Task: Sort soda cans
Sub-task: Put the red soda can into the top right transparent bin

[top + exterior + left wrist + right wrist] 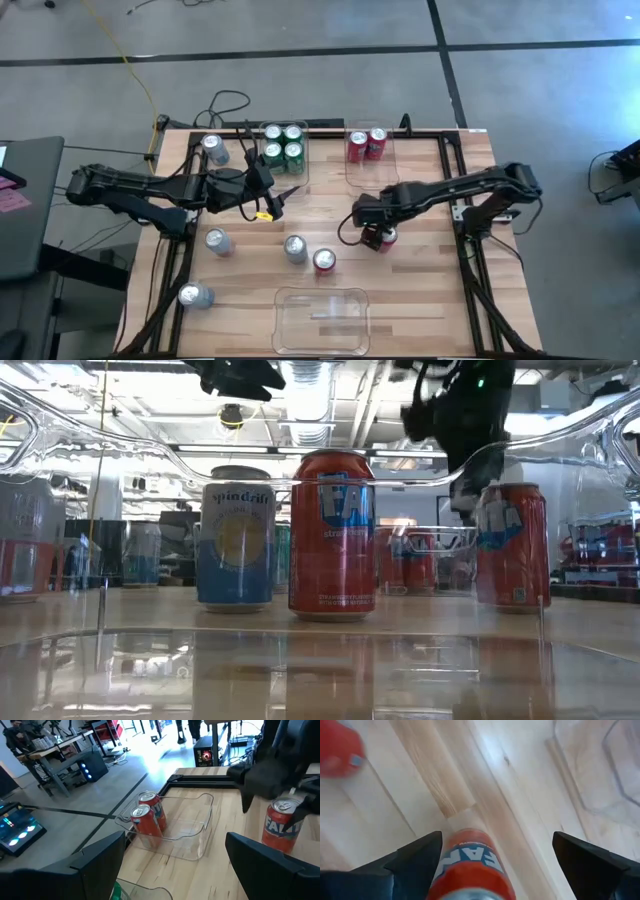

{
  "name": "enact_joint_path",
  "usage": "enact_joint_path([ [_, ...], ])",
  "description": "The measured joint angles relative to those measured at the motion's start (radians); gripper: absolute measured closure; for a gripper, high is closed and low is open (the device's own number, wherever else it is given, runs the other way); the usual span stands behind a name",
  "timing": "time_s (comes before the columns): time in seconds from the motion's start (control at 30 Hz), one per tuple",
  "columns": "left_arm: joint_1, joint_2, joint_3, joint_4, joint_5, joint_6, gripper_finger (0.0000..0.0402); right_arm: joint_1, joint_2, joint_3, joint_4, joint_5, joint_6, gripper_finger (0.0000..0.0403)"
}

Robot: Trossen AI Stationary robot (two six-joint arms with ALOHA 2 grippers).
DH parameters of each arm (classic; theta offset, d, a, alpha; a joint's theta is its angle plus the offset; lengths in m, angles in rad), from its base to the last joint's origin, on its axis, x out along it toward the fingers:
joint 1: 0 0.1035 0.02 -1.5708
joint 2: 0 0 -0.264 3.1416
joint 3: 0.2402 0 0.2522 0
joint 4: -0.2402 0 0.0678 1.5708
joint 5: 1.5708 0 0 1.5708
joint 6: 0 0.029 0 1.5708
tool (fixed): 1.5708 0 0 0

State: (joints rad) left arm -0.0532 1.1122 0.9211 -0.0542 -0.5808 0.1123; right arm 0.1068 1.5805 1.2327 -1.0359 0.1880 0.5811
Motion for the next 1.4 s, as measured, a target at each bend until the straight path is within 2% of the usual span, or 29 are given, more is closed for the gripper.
enact_joint_path([
  [0.2, 0.000, 0.000, 0.000, -0.003, 0.000, -0.005, 0.0063, 0.055, -0.111, 0.000, -0.011, 0.030, 0.062, 0.0005],
  [0.43, 0.000, 0.000, 0.000, -0.009, 0.000, -0.021, 0.0063, 0.104, -0.169, 0.001, -0.126, 0.053, 0.205, 0.0005],
  [0.6, 0.000, 0.000, 0.000, -0.009, 0.000, -0.022, 0.0063, 0.130, -0.165, 0.001, -0.137, 0.053, 0.256, 0.0005],
  [0.9, 0.000, 0.000, 0.000, -0.017, 0.000, -0.022, 0.0063, 0.148, -0.088, 0.001, -0.138, 0.048, 0.256, 0.0005],
  [1.07, 0.000, 0.000, 0.000, -0.018, 0.000, -0.023, 0.0063, 0.147, -0.054, 0.000, -0.130, 0.002, 0.234, 0.0005],
  [1.4, 0.000, 0.000, 0.000, -0.024, 0.000, -0.027, 0.0063, 0.132, -0.056, -0.088, -0.062, -0.037, 0.257, 0.0015],
])
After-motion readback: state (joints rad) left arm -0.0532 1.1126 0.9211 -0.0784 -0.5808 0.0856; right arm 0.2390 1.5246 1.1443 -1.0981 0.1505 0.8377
